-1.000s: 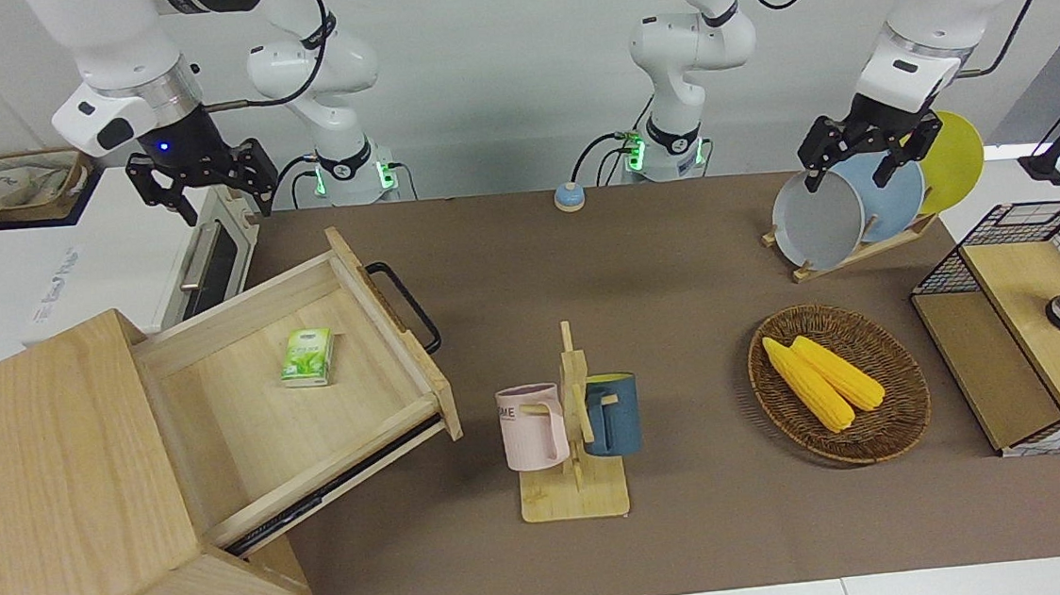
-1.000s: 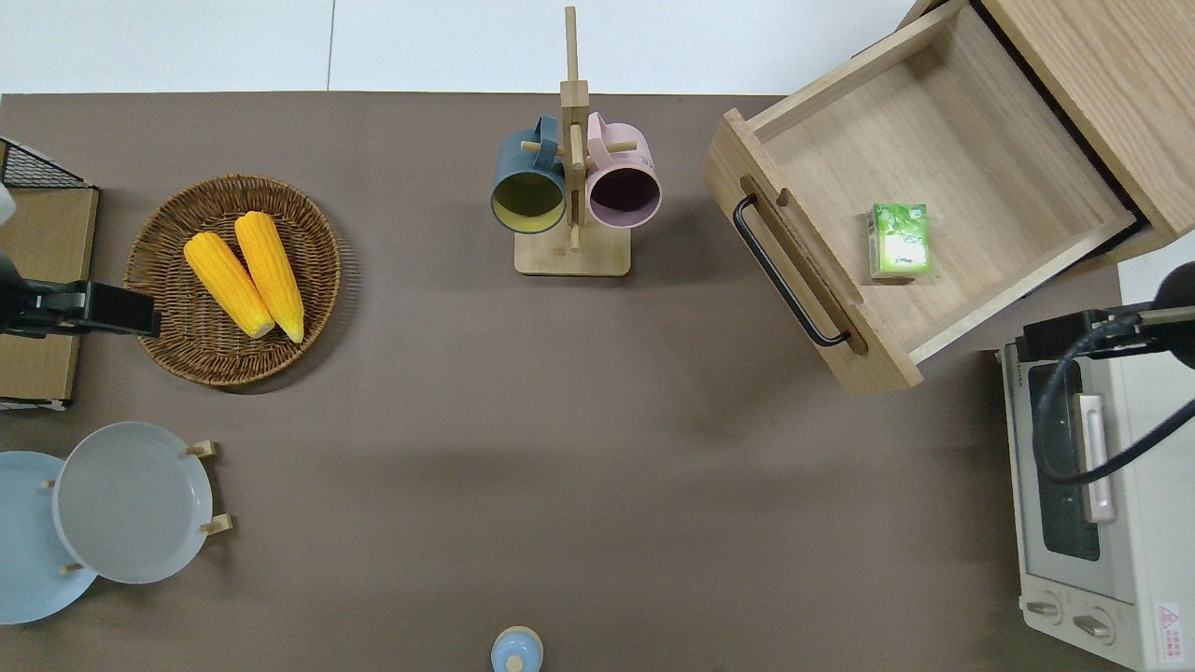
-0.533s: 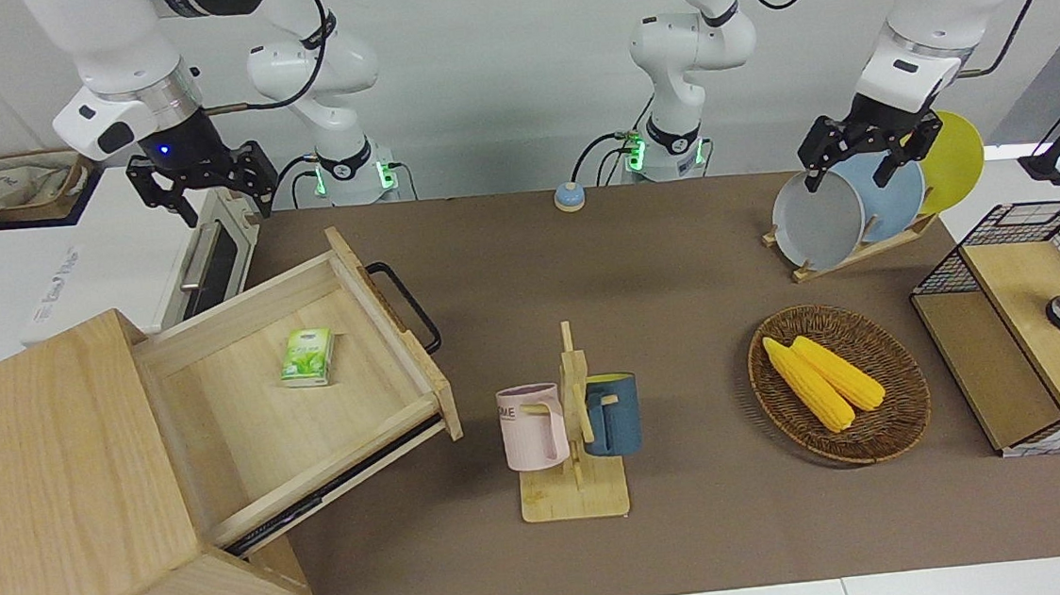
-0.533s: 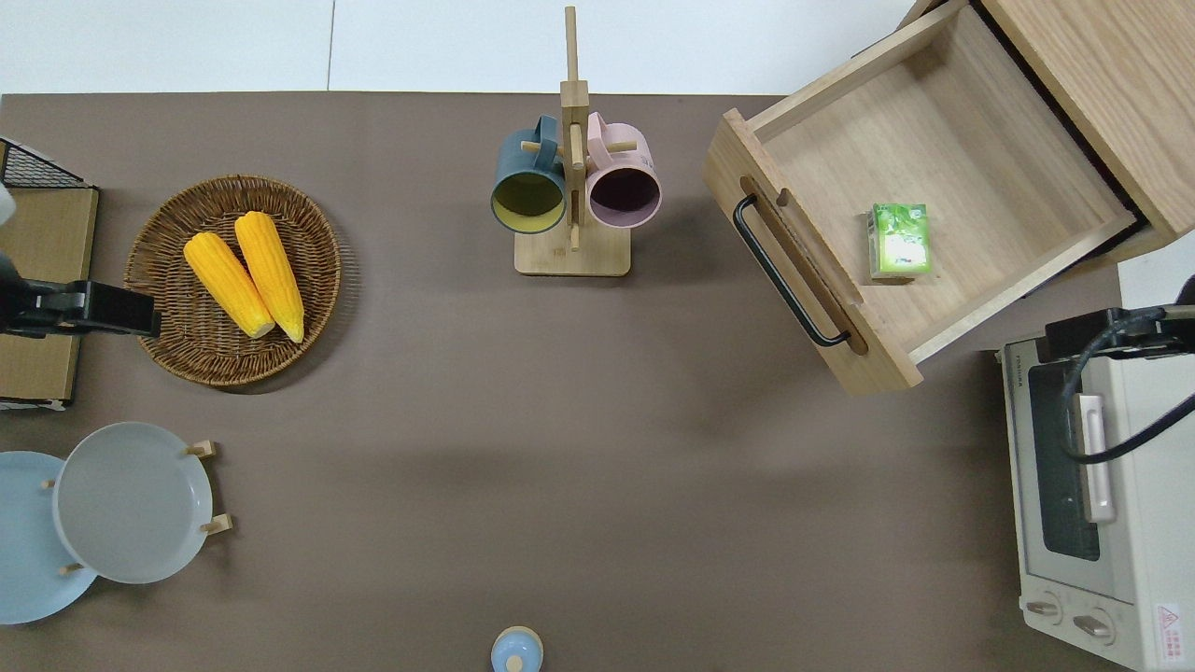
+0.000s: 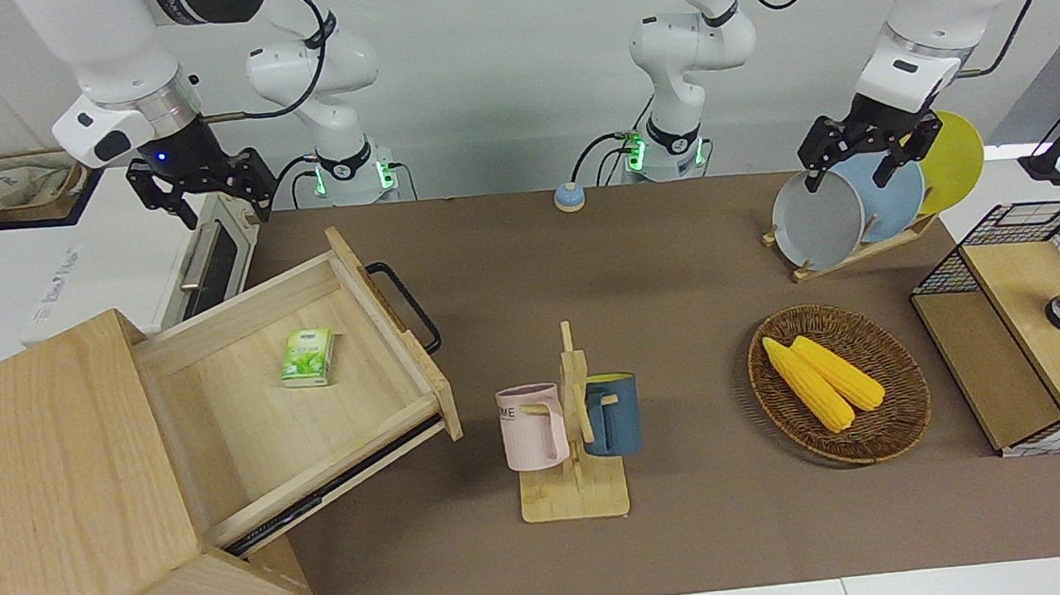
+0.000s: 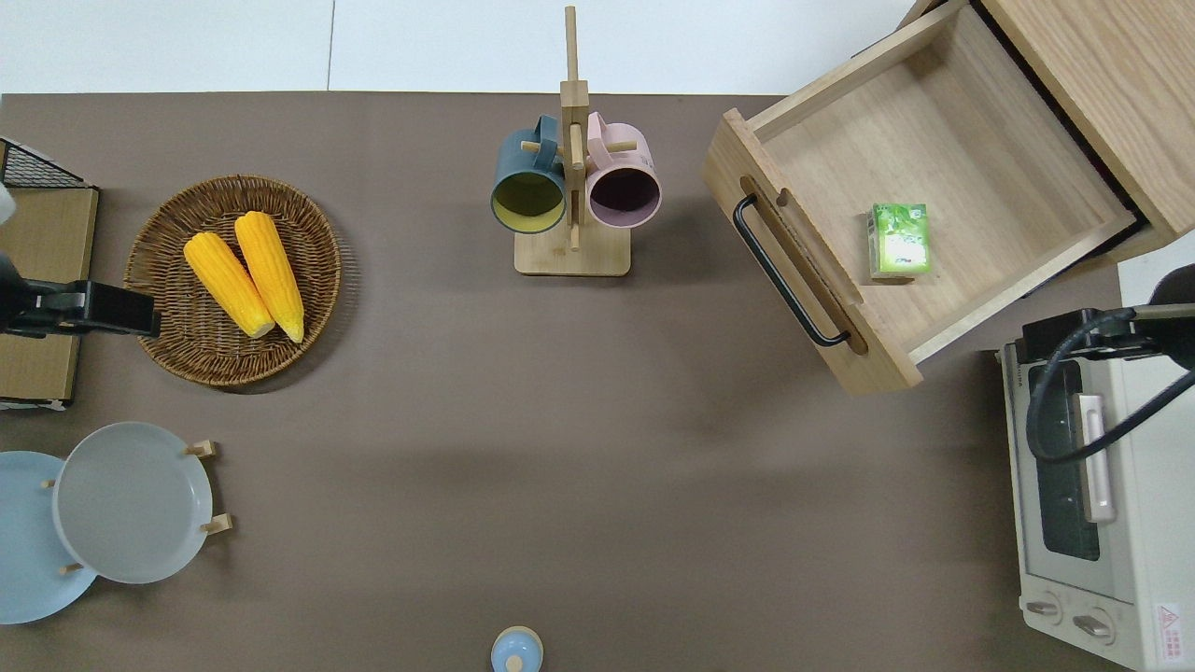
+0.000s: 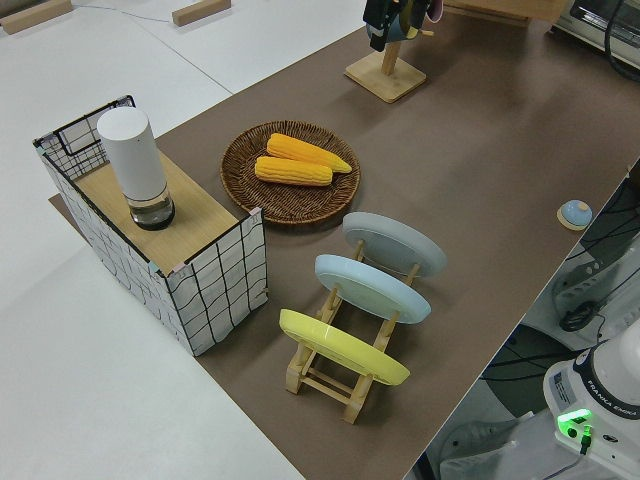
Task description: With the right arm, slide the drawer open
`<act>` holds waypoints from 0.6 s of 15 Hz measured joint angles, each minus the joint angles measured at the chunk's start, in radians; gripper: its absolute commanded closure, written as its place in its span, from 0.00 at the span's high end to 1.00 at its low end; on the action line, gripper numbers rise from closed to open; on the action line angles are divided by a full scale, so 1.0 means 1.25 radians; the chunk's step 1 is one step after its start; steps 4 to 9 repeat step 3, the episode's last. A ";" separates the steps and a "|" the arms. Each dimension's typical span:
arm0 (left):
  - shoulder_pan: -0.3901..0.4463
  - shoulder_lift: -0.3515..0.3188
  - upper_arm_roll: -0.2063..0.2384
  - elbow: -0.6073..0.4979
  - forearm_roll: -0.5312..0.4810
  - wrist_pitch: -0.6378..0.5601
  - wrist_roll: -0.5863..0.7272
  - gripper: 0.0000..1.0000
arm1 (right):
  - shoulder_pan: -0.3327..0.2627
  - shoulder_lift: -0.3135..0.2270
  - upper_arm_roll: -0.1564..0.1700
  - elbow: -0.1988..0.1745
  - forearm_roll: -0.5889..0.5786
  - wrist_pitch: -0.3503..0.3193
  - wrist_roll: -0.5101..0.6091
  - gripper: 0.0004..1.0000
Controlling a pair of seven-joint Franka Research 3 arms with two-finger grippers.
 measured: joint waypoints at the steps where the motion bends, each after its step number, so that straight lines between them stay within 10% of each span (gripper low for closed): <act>1: 0.000 0.000 0.000 0.000 0.000 0.000 0.000 1.00 | 0.000 0.001 -0.001 0.000 0.000 0.000 0.000 0.99; 9: 0.000 0.000 0.000 0.000 0.000 0.000 0.000 1.00 | 0.000 0.002 -0.001 0.000 0.000 0.000 0.000 0.99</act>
